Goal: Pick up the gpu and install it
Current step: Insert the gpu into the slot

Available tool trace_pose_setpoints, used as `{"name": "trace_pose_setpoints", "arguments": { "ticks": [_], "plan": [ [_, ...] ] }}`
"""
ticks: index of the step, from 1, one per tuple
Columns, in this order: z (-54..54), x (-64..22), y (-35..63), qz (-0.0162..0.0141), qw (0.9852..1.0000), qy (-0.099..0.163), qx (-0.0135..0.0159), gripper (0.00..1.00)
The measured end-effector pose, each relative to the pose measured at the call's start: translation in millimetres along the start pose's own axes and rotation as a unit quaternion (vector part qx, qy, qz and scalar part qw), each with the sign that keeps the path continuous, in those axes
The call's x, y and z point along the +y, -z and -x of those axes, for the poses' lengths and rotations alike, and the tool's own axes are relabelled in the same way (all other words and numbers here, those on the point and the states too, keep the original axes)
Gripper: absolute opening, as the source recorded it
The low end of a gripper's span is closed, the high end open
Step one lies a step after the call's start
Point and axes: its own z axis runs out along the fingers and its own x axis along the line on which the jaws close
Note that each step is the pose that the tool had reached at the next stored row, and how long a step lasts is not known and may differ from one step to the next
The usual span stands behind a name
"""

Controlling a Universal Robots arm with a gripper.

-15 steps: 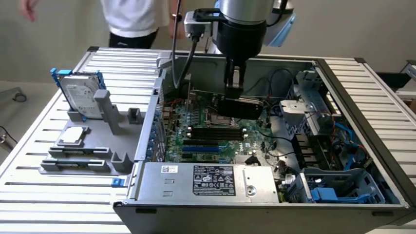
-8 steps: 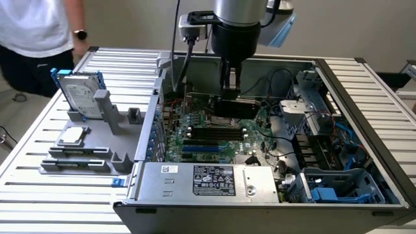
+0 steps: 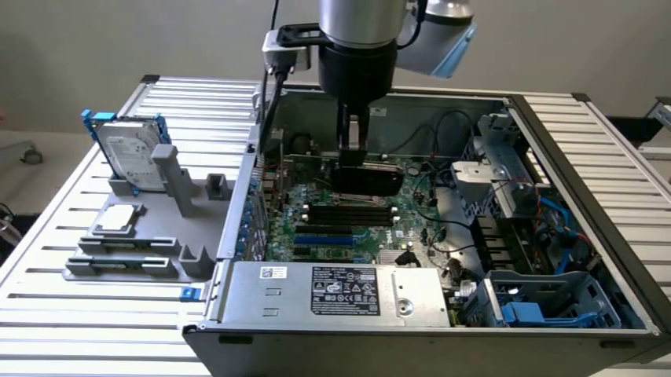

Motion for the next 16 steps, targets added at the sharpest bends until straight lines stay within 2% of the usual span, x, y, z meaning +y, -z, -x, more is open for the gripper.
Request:
{"name": "trace_pose_setpoints", "arguments": {
  "ticks": [7,16],
  "plan": [
    [-9.2,10.2,-5.4,-0.001,1.0,0.001,0.0,0.26],
    [-18.9,16.7,-14.1,-0.0013,1.0,0.001,-0.0001,0.26]
  ]
}}
